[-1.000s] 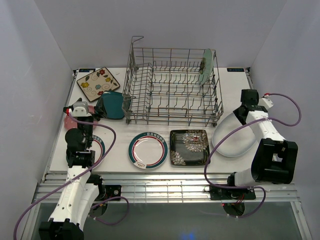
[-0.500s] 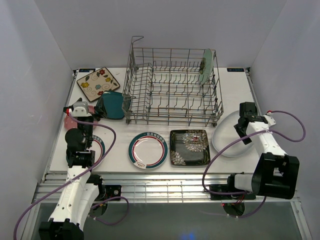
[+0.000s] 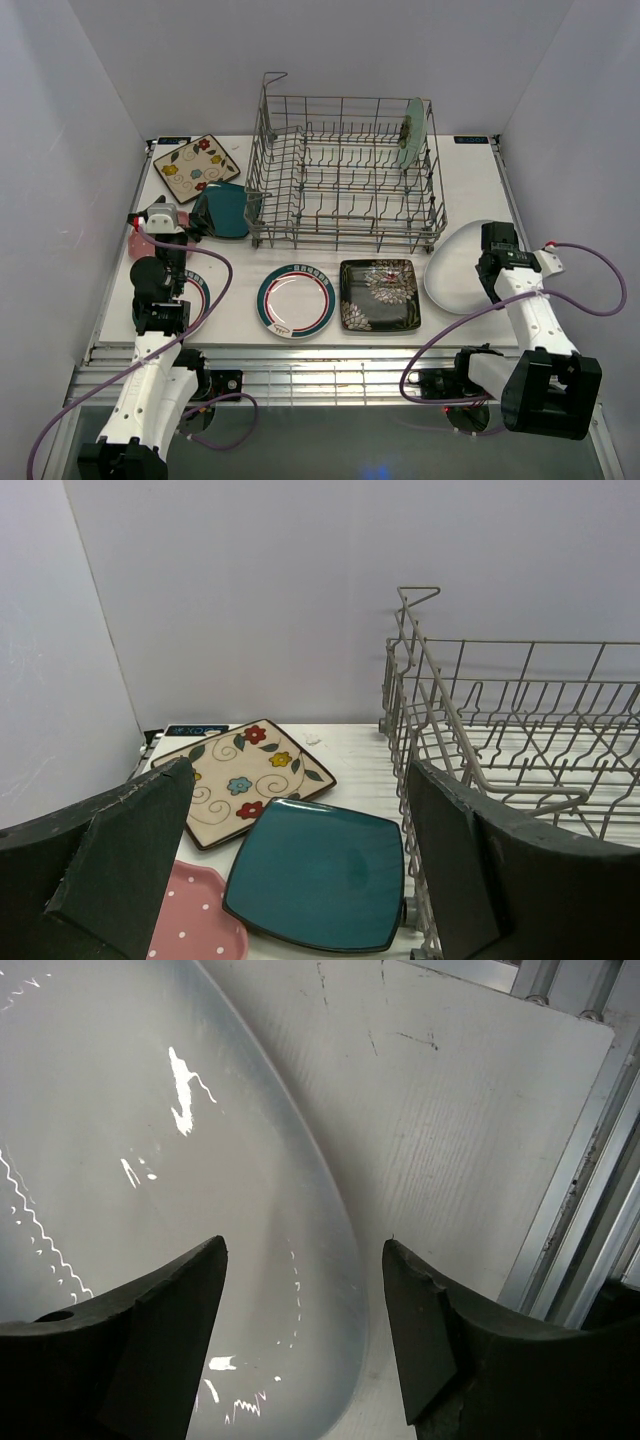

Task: Load the plates into the dish rack
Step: Move the plate to the center of the board.

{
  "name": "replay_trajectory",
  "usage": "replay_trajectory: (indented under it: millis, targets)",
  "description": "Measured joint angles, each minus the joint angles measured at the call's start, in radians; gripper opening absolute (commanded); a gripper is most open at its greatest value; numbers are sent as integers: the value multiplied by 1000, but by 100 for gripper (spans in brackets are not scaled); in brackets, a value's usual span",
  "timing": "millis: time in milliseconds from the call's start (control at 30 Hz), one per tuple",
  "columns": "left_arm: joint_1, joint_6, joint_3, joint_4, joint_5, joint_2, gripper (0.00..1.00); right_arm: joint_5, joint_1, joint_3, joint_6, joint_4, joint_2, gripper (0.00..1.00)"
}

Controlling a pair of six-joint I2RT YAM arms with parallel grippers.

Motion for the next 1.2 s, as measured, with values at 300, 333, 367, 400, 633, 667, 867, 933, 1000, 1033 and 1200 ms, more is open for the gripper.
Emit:
replay_trajectory:
  millis: [300,333,367,400,633,667,867,933,1000,1033,1200]
  targets:
    - [0,0,0,0,0,9,98,7,0,-56,18,-14,-28,74]
    - [0,0,0,0,0,11,98,6,0,-61,18,-12,-29,74]
    - [0,0,0,0,0,12,98,6,0,-68,17,-8,-31,74]
    - [0,0,0,0,0,14,98,4,0,-77,14,-1,-31,74]
    - [0,0,0,0,0,17,98,-44,-3,-145,-24,77,-15,74]
    - [0,0,0,0,0,18,98,-50,-3,-148,-31,92,-14,74]
    - [0,0,0,0,0,18,98,-96,-9,-182,-67,185,-14,74]
    - [0,0,0,0,0,17,98,-106,-10,-200,-75,209,-21,75]
    - [0,0,0,0,0,17,98,-116,-11,-213,-83,224,-29,75]
    - [0,0,0,0,0,17,98,-122,-13,-219,-86,235,-33,75]
    - [0,0,0,0,0,17,98,-151,-26,-230,-107,280,-38,72]
